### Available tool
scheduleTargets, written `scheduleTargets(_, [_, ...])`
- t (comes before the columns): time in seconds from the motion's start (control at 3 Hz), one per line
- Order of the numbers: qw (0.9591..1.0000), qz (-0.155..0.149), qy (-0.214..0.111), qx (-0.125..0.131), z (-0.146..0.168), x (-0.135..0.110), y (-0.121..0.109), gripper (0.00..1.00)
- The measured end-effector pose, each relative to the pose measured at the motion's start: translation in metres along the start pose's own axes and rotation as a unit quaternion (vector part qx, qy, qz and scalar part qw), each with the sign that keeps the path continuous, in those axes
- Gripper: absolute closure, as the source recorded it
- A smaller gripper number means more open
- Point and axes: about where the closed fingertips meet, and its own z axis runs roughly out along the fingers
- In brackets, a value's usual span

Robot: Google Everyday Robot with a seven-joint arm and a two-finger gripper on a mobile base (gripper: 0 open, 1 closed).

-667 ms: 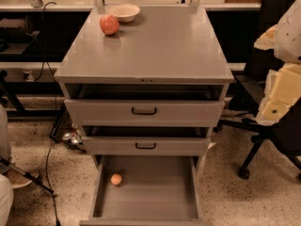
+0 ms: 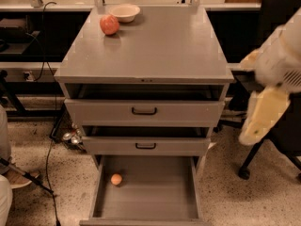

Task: Pick orange from bottom drawer and place on counter

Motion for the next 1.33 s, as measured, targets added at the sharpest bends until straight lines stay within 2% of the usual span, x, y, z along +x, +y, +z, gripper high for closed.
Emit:
scheduleTargets(0.33, [0.998,0.0,-0.048,-0.041,0.075,-0.016,0.035,0.0])
scheduleTargets(0.67, [0.9915,0.009,-0.096,-0.088,0.158,-0.032,0.074,0.0])
scheduleTargets(1.0, [0.9779,0.037,-0.154,-0.136,0.249,-0.059,0.11,0.0])
scheduleTargets(1.33, [0.9805,0.037,-0.153,-0.118,0.243,-0.058,0.099,0.0])
